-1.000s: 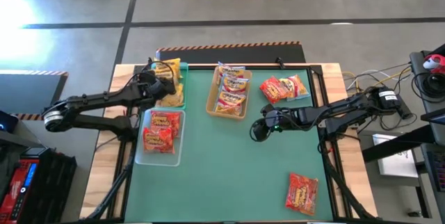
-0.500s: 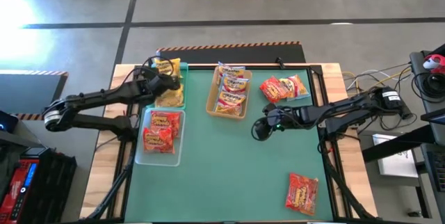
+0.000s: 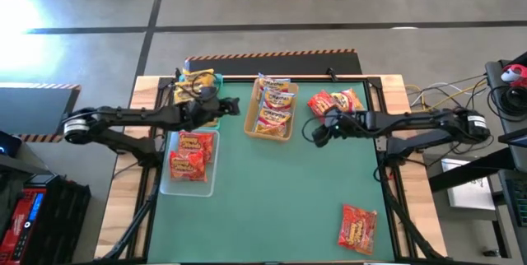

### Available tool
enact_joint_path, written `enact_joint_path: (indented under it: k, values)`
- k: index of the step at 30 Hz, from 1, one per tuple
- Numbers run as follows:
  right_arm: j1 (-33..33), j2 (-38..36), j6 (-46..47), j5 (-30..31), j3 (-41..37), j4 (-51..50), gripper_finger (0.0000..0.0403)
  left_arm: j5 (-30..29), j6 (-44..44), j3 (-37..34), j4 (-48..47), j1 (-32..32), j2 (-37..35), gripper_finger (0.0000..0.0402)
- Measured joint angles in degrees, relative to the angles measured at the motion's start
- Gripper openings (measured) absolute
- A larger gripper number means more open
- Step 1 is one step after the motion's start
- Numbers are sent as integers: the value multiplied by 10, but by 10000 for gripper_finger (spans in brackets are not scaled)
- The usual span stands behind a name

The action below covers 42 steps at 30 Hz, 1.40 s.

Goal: Sort Maruchan noodles
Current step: Put the orange noodle pack into the white bin

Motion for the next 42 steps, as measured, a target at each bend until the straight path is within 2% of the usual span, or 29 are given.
enact_joint_path:
  k: [7, 10, 13, 16, 21, 26, 35, 42]
  values:
    - [-35, -42, -88, -5, 0, -28, 148, 0, 2, 70, -1, -38, 74, 211]
    - [-39, -52, -69, -10, 0, -43, 148, 9, 7, 110, -1, -56, 110, 210]
    - [-40, -54, -7, -70, 0, -76, 148, 32, 26, 157, -7, -77, 151, 210]
    - [-38, -51, -2, -111, 0, -81, 148, 31, 46, 209, -33, -96, 189, 210]
    - [-57, -49, -19, -72, 0, -72, 148, 30, 62, 274, -91, -103, 242, 210]
    - [-119, -42, -39, -41, 3, -63, 148, 35, 61, 308, -134, -104, 269, 210]
    - [-207, 41, -56, -40, 63, -50, 148, 42, 65, 319, -133, -106, 270, 210]
    - [-236, 132, -188, -31, 108, -50, 148, 42, 63, 318, -132, -114, 269, 210]
